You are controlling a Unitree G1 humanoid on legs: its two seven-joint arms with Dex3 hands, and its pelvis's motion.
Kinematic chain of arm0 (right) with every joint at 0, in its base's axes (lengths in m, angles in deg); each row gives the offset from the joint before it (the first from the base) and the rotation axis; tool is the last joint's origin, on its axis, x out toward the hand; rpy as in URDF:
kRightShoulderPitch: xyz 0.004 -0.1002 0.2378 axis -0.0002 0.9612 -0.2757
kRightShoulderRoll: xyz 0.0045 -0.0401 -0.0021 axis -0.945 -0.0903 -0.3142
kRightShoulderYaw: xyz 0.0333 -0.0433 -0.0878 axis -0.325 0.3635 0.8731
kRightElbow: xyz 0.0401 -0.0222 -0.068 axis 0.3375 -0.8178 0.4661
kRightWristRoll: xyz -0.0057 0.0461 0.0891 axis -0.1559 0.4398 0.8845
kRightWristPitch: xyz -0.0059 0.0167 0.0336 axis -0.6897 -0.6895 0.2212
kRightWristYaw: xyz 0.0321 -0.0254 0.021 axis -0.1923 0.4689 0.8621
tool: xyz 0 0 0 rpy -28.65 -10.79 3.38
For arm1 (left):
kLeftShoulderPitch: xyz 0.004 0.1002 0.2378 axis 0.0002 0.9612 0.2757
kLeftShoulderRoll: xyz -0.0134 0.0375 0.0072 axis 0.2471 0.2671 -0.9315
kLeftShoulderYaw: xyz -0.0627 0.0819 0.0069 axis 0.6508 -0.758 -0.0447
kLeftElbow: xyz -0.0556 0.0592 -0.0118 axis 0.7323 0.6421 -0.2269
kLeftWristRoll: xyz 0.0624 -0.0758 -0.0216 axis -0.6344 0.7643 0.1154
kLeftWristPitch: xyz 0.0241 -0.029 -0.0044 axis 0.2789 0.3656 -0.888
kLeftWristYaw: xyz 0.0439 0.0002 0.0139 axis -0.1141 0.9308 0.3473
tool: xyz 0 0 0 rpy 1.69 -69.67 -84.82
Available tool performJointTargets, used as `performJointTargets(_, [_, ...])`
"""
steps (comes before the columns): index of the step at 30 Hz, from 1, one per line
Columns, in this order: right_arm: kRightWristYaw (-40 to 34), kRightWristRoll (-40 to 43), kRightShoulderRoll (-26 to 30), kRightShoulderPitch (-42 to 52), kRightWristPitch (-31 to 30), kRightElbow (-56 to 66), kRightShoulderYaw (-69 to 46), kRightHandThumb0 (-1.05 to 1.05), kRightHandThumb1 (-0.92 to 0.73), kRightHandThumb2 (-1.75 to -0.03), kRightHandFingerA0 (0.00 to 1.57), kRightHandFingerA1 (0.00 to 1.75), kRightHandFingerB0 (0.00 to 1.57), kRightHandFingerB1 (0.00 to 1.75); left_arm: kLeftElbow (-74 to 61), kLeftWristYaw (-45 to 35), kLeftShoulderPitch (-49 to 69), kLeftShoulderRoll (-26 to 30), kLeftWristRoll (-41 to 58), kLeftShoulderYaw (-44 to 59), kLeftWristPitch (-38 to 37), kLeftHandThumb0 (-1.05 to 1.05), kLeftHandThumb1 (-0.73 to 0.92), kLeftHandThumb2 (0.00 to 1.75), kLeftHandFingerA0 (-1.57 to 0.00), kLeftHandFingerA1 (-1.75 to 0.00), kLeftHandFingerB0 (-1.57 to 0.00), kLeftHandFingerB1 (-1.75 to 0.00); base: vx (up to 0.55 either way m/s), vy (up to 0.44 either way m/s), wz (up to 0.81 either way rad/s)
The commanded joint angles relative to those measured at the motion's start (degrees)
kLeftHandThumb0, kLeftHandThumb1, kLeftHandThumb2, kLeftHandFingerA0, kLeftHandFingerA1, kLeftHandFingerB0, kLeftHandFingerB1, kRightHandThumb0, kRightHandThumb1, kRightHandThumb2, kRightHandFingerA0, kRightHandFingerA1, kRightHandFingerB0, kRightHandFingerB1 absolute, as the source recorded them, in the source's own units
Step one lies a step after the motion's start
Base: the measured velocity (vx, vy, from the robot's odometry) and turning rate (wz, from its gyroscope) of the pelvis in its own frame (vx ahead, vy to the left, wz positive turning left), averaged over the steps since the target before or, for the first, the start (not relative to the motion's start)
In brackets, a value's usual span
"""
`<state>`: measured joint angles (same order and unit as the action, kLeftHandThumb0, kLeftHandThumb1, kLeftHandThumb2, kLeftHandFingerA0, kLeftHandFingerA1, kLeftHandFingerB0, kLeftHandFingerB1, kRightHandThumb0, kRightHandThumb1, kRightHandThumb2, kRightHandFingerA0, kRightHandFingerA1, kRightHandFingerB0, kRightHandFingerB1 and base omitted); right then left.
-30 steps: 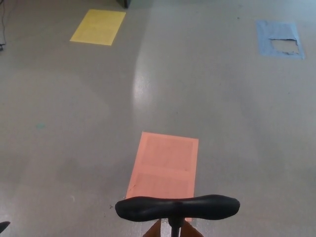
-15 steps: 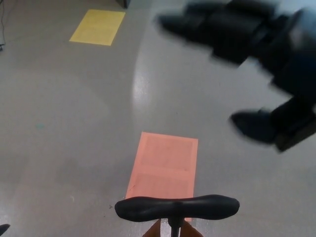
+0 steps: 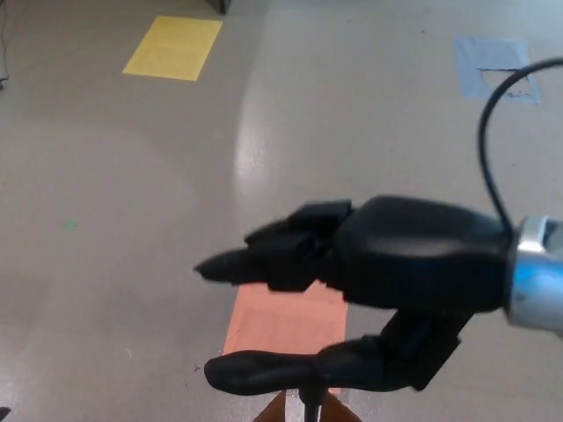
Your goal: An air pump is kept on top of a storage box on the floor and the robot uses its right hand to press down on the handle of the pump to compress it
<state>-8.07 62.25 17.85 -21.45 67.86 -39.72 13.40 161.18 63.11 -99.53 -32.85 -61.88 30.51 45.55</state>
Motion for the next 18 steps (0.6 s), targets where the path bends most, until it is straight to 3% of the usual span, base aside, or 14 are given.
performJointTargets(1, [0.5, -4.8, -5.4, 5.2, -3.9, -4.1, 4.8, -0.92, -0.85, -1.19, 0.0, 0.15, 0.0, 0.12, 0.7, -1.2, 0.6, 1.7, -0.7, 0.2, -1.1, -0.61, 0.62, 0.6, -0.33, -0.5, -0.38, -0.36, 0.0, 0.0, 0.0])
performJointTargets(9, [-5.7, -13.4, -15.5, 12.8, -0.9, -17.6, 11.6, -0.92, -0.86, -1.21, 0.0, 0.15, 0.0, 0.13, 0.4, -0.9, 0.7, 2.2, -1.3, 0.2, -1.8, -0.63, 0.63, 0.6, -0.37, -0.52, -0.37, -0.37, 0.0, 0.0, 0.0])
performJointTargets(10, [-6.5, -14.2, -16.6, 13.5, -0.4, -19.3, 12.0, -0.92, -0.86, -1.21, 0.0, 0.16, 0.0, 0.13, 0.4, -0.8, 0.4, 2.3, -1.6, 0.0, -1.8, -0.65, 0.5, 0.87, -0.35, -0.58, -0.31, -0.49, 0.0, 0.0, 0.0])
performJointTargets(11, [-6.7, -14.5, -17.2, 14.0, -0.1, -20.3, 11.9, -0.92, -0.86, -1.21, 0.0, 0.16, 0.0, 0.13, 0.4, -0.7, 0.2, 2.3, -1.7, -0.1, -1.8, -0.65, 0.5, 0.87, -0.35, -0.58, -0.31, -0.49, 0.0, 0.0, 0.0])
performJointTargets(14, [-8.7, -15.5, -19.8, 17.0, 1.3, -24.1, 12.1, -0.91, -0.85, -1.2, 0.0, 0.16, 0.0, 0.13, 0.5, -1.5, -0.2, 2.1, -0.7, 0.9, -1.4, -0.64, 0.49, 0.86, -0.35, -0.58, -0.31, -0.48, 0.0, 0.0, 0.0])
performJointTargets(15, [-10.3, -16.7, -21.0, 18.4, 1.8, -26.6, 13.1, -0.92, -0.86, -1.21, 0.0, 0.14, 0.0, 0.12, 0.5, -1.6, -0.3, 2.1, -0.7, 0.9, -1.3, -0.61, 0.61, 0.59, -0.37, -0.5, -0.38, -0.36, 0.0, 0.0, 0.0])
performJointTargets(18, [-14.3, -19.8, -23.8, 21.1, 5.1, -34.4, 14.7, -0.9, -0.84, -1.2, 0.0, 0.15, 0.0, 0.14, 0.5, -1.5, 0.0, 2.0, -0.8, 1.1, -1.4, -0.61, 0.61, 0.59, -0.36, -0.5, -0.39, -0.36, 0.0, 0.0, 0.0])
